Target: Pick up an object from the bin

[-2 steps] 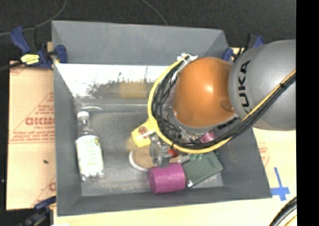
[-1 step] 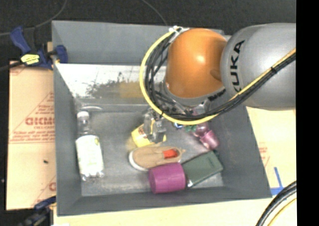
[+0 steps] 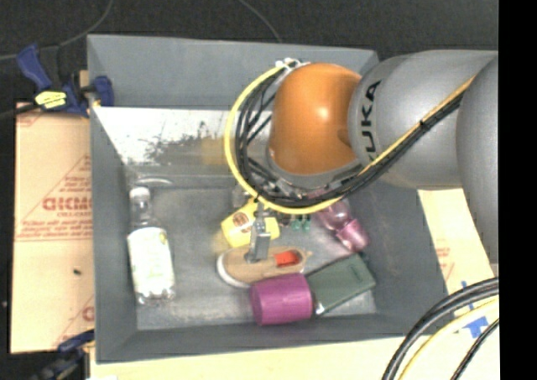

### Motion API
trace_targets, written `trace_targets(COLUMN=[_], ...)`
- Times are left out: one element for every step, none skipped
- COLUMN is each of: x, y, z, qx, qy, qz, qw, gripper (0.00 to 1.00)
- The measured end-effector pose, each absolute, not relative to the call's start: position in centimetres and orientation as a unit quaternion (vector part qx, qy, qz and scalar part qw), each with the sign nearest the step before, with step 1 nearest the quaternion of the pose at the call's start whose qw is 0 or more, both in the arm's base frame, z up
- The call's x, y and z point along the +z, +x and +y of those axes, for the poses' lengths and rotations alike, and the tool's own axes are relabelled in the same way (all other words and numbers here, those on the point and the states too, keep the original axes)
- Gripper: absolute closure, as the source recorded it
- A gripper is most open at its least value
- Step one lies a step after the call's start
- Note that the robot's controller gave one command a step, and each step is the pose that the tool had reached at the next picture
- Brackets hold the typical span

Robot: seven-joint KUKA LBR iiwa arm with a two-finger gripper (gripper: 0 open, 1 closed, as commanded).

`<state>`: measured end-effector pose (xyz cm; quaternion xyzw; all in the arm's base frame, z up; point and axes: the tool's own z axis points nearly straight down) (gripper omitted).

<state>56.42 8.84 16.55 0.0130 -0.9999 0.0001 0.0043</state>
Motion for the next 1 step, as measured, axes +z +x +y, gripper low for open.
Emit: trace_targets(x=[16.56], y=[56.43], z=[8.84], qx=[0.000], qy=[0.012], qz=[-1.000], qw=[0.004], gripper=[0.00])
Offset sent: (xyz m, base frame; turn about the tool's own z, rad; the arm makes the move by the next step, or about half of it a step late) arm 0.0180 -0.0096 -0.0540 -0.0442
